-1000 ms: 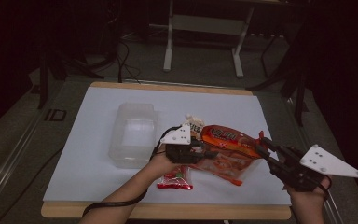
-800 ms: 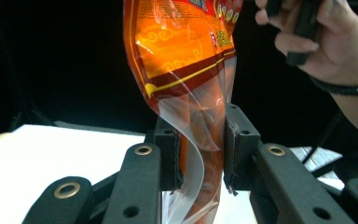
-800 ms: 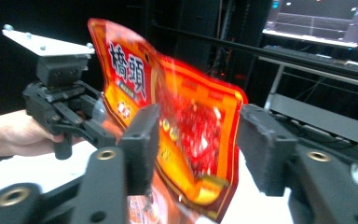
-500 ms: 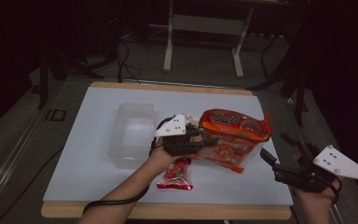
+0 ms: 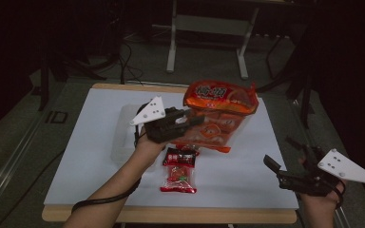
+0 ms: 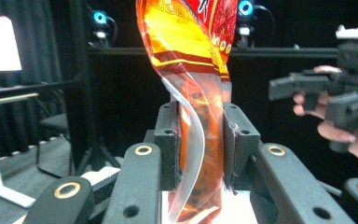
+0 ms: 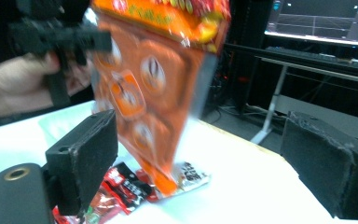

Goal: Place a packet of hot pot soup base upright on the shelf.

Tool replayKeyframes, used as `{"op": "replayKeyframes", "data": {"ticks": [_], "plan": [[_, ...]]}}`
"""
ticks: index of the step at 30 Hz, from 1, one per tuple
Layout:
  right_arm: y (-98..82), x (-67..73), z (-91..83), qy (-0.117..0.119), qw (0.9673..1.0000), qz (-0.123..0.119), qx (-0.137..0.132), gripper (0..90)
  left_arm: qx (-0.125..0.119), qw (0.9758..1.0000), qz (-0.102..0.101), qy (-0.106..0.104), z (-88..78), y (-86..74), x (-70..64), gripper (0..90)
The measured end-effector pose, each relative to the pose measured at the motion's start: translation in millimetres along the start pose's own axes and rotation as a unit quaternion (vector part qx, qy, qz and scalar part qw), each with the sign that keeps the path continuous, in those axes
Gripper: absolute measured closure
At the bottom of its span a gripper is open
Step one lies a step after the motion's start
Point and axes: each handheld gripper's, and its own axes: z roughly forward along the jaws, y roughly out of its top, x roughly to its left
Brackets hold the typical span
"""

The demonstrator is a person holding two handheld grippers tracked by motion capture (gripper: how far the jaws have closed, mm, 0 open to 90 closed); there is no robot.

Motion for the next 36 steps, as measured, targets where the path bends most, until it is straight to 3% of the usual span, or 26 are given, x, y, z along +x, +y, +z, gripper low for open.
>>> {"op": "replayKeyframes", "data": {"ticks": [7, 13, 15, 17, 18, 21, 22, 23, 24, 25, 26, 27, 28, 29, 30, 35, 36], "plan": [[-8.3, 0.1, 6.0, -0.001, 0.9998, 0.003, 0.017, 12.1, -0.018, 0.9991, -0.003, 0.038, -20.1, 5.6, 10.7, 72.0], [-9.7, -0.1, 7.0, 0.0, 0.9998, 0.004, 0.019, 12.3, -0.027, 0.9964, 0.002, 0.081, -40.0, 8.7, 19.2, 72.0], [-10.3, -0.2, 6.4, -0.001, 0.9998, 0.005, 0.021, 12.3, -0.033, 0.9938, 0.002, 0.106, -53.6, 9.1, 25.6, 72.0], [-11.6, -0.8, 6.1, -0.003, 0.9997, 0.007, 0.023, 12.3, -0.032, 0.9931, 0.003, 0.113, -58.2, 9.3, 28.4, 72.1], [-13.2, -2.2, 6.3, -0.003, 0.9997, 0.009, 0.024, 12.3, -0.033, 0.9905, 0.009, 0.133, -66.8, 9.3, 32.8, 72.1], [-14.1, -3.3, 6.8, -0.002, 0.9996, 0.013, 0.024, 12.4, -0.034, 0.9884, 0.009, 0.148, -75.2, 8.4, 37.9, 72.1], [-14.1, -3.2, 7.1, -0.003, 0.9996, 0.013, 0.025, 12.4, -0.041, 0.9859, 0.003, 0.162, -83.5, 6.3, 42.7, 72.1], [-14.1, -3.2, 7.1, -0.003, 0.9996, 0.013, 0.025, 12.4, -0.041, 0.9859, 0.003, 0.162, -83.5, 6.3, 42.7, 72.1], [-14.4, -3.2, 8.0, -0.002, 0.9996, 0.012, 0.024, 12.4, -0.046, 0.9832, -0.001, 0.177, -90.9, 3.9, 46.8, 72.1], [-14.4, -3.2, 8.0, -0.002, 0.9996, 0.012, 0.024, 12.4, -0.046, 0.9832, -0.001, 0.177, -90.9, 3.9, 46.8, 72.0], [-14.6, -2.9, 9.5, -0.002, 0.9996, 0.013, 0.026, 12.4, -0.049, 0.9809, -0.001, 0.188, -96.8, 1.2, 50.7, 72.0], [-14.7, -2.9, 10.0, -0.003, 0.9995, 0.012, 0.028, 12.4, -0.049, 0.9809, -0.001, 0.188, -96.8, 1.2, 50.7, 72.0], [-14.8, -2.8, 10.5, -0.002, 0.9995, 0.012, 0.028, 12.4, -0.053, 0.9787, -0.004, 0.198, -102.2, -1.9, 54.6, 72.0], [-14.8, -2.8, 10.5, -0.002, 0.9995, 0.012, 0.028, 12.4, -0.053, 0.9787, -0.004, 0.198, -102.2, -1.9, 54.6, 72.0], [-15.1, -2.7, 11.4, -0.001, 0.9995, 0.012, 0.029, 12.4, -0.056, 0.9765, -0.005, 0.208, -106.5, -5.2, 57.9, 72.0], [-16.8, -2.8, 12.2, -0.001, 0.9994, 0.015, 0.032, 12.4, -0.059, 0.9733, -0.009, 0.222, -114.3, -13.4, 63.9, 72.1], [-17.2, -2.9, 12.2, -0.002, 0.9994, 0.014, 0.033, 12.4, -0.059, 0.9714, -0.013, 0.23, -118.2, -18.3, 65.8, 72.0]]}}
